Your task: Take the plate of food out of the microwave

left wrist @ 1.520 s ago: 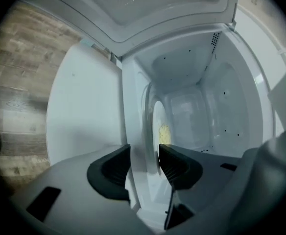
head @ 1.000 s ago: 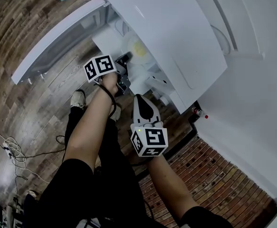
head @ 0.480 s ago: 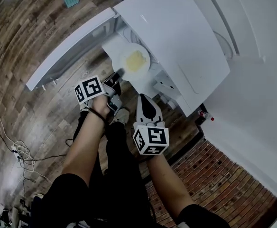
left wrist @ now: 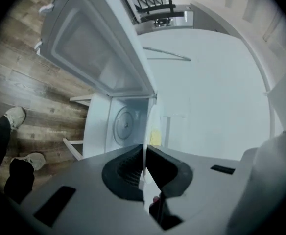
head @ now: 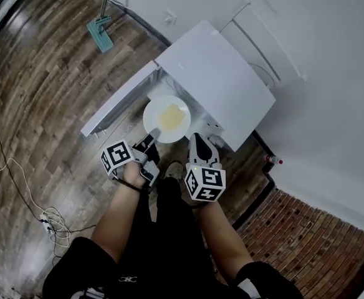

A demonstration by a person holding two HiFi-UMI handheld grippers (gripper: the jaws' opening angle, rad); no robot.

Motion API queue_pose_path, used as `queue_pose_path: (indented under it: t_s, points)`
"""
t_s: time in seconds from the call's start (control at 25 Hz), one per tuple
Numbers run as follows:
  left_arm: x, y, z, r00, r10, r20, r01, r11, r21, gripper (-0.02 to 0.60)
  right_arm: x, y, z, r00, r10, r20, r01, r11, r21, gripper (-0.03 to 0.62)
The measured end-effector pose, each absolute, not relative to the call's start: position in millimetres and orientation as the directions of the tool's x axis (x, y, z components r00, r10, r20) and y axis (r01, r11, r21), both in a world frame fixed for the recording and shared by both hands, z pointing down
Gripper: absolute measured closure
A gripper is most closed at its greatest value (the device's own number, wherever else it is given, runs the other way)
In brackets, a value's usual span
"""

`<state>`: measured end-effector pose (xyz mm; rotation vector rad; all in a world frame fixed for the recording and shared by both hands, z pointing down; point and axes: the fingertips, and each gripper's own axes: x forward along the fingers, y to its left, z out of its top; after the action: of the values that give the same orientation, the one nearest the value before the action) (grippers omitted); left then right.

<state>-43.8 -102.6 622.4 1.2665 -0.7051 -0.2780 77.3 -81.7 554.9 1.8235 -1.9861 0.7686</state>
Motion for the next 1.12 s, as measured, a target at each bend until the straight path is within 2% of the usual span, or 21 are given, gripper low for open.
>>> queue_pose_path:
  t_s: [0.2, 0.36, 0.6, 0.84, 1.12]
  points:
    - [-34.5, -110.2, 540.5, 0.786, -0.544, 0.293, -0.179, 0.253, 0.951, 0.569, 93.4, -88.7, 480.5, -0.060, -0.861, 0.506, -0.983, -0.037, -0.180, 0.582]
    - [-39.5, -158.2, 475.1, 0.797, -0.552, 0.247, -0.171, 0.186, 0.968, 0.569, 96.3, -123.2, 417.3, -0.007, -0.908, 0.419, -0.979, -0.079, -0.187, 0.582]
    - [-34.9, -187.0, 408.5, 0.800, -0.549, 0.241, -0.190, 0.149, 0.970, 0.569, 110.0, -142.4, 348.8, 0.041, -0.941, 0.336, -0.976, -0.110, -0.189, 0.582]
    - [-17.2, -184.5, 358.4, 0.827, -0.526, 0.199, -0.186, 0.079, 0.979, 0.569, 125.1, -141.5, 295.8, 0.058, -0.968, 0.245, -0.979, -0.103, -0.177, 0.582]
    - [-8.2, -179.2, 340.3, 0.849, -0.500, 0.171, -0.167, 0.054, 0.985, 0.569, 126.2, -136.0, 288.5, 0.081, -0.968, 0.239, -0.974, -0.128, -0.188, 0.582]
